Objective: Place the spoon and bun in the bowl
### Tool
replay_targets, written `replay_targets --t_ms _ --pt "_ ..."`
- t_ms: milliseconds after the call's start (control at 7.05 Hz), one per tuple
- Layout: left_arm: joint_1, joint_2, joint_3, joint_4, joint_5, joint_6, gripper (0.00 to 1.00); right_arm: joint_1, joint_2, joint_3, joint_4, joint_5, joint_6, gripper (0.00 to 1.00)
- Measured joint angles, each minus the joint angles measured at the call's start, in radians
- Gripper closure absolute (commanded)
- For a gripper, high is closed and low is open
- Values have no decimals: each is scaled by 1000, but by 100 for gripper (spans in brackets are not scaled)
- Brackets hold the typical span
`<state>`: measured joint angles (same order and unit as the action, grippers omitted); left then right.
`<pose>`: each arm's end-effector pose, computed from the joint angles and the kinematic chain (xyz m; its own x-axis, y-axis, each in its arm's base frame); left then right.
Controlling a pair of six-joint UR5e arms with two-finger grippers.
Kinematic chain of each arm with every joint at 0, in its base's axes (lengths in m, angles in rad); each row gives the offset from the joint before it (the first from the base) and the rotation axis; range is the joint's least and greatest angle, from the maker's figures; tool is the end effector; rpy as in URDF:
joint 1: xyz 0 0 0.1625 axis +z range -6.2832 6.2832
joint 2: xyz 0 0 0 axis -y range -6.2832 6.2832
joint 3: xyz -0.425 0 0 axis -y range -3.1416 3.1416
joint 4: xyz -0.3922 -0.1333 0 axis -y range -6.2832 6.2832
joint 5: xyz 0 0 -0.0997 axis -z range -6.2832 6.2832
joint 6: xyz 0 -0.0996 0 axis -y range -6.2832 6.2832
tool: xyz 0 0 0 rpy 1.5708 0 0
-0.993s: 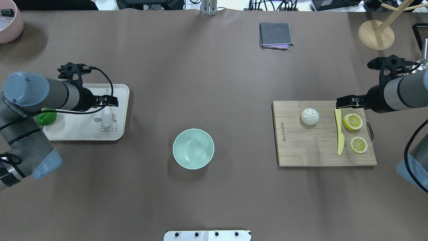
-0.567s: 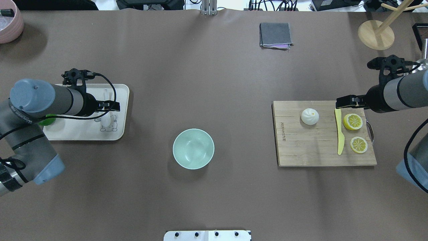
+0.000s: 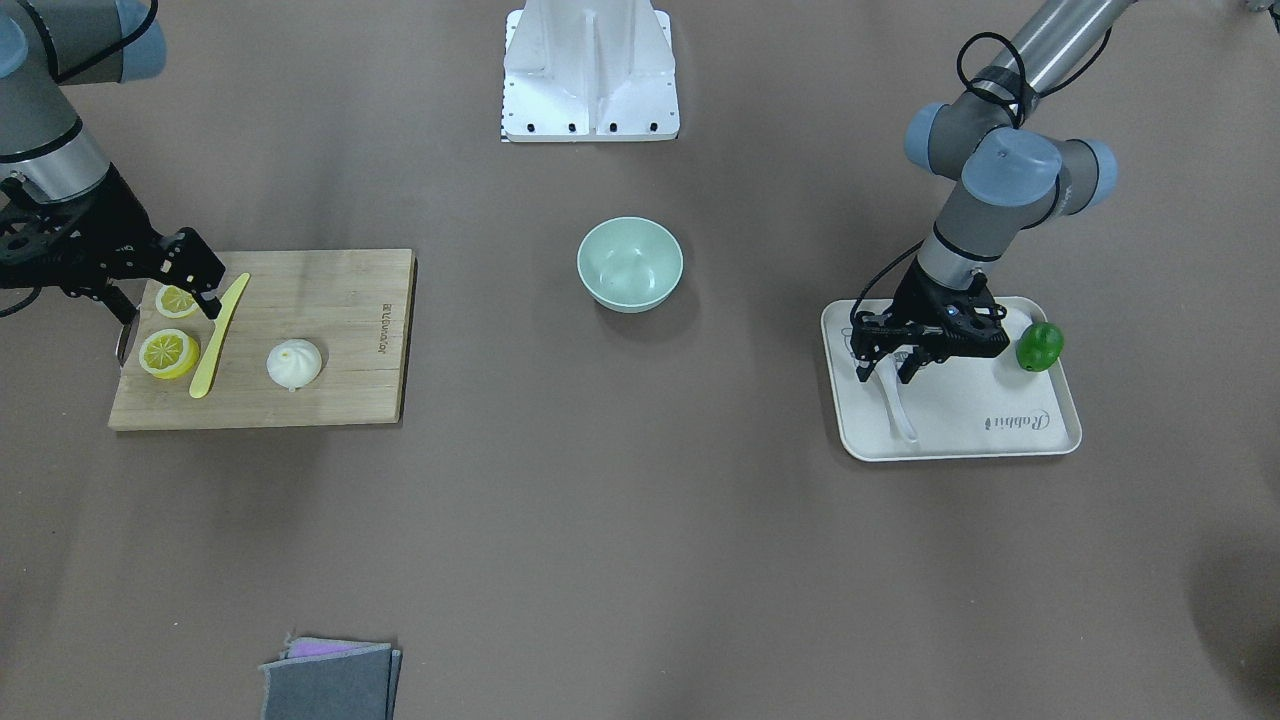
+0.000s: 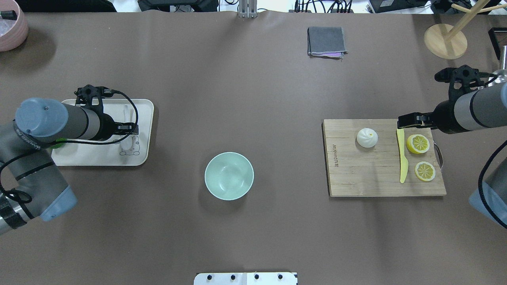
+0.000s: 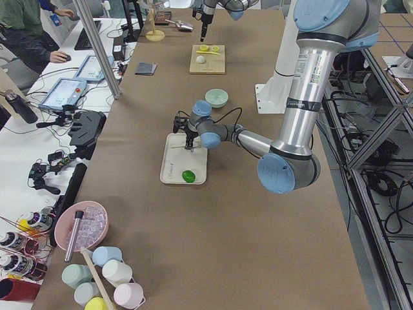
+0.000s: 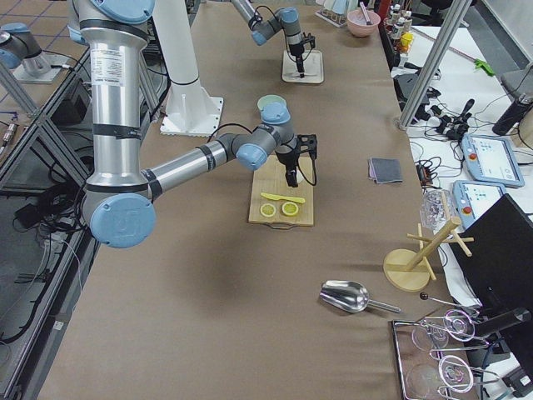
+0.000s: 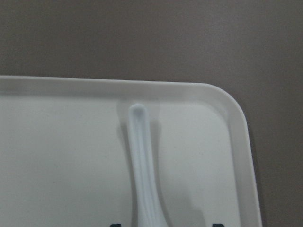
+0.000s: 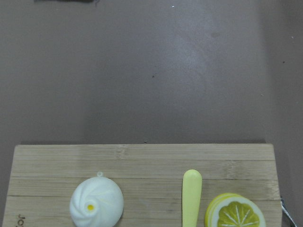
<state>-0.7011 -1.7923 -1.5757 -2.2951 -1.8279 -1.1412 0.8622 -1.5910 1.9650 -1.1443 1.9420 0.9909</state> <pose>0.3979 -0.4772 0.4639 0.5977 0.0226 -0.8014 0.2385 0.9493 0.2046 -0.2468 -0.4372 0.4372 0.6739 0.0017 0.7388 -0.2019 0.9624 0.1820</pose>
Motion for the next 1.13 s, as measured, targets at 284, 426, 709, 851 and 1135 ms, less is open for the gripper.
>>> replay_targets --t_ms 284,426,709,851,1135 --pt "0 2 -4 0 -1 0 100 0 -1 1 0 0 0 1" --pt "0 2 -11 0 0 0 100 0 -1 1 0 0 0 1" --pt "-2 -2 -62 5 -6 -11 100 -2 -1 2 0 0 1 1" --pt "-1 -17 -96 11 -9 -53 100 -3 -1 2 0 0 1 1" --pt "20 -102 -135 14 -6 -242 100 -6 -1 2 0 -1 2 1"
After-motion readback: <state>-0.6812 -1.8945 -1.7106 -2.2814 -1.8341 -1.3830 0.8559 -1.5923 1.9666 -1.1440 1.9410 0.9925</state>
